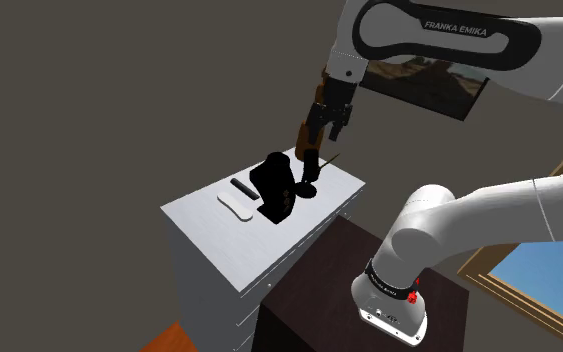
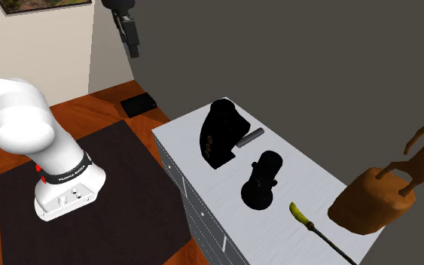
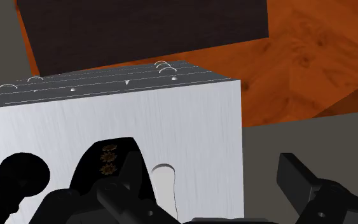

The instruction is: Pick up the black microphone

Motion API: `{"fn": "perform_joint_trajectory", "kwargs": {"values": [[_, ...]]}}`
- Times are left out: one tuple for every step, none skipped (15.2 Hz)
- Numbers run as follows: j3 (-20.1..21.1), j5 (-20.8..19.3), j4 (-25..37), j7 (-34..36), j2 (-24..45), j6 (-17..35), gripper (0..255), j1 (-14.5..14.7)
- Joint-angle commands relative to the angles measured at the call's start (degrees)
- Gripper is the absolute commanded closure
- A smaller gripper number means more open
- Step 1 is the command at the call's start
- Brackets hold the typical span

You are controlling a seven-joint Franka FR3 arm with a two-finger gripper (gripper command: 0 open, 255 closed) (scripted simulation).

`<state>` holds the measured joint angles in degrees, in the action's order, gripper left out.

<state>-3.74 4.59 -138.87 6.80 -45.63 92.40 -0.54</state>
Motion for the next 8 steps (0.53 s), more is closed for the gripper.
{"fn": "perform_joint_trajectory", "kwargs": {"values": [[0.0,0.0,0.0,0.0,0.0,0.0,0,0.0],[-0.9,-0.8,-0.3,-1.3,1.1,1.1,0,-0.3],[-1.8,-1.6,-0.5,-2.5,2.3,2.2,0,-0.6],[-2.7,-2.4,-0.6,-3.8,3.6,3.3,0,-0.9],[-3.6,-3.2,-0.6,-5.0,4.9,4.4,0,-1.2],[-4.5,-3.9,-0.6,-6.2,6.3,5.5,0,-1.4],[-5.3,-4.6,-0.5,-7.4,7.7,6.7,0,-1.7],[-6.2,-5.3,-0.3,-8.6,9.2,7.8,0,-1.9]]}}
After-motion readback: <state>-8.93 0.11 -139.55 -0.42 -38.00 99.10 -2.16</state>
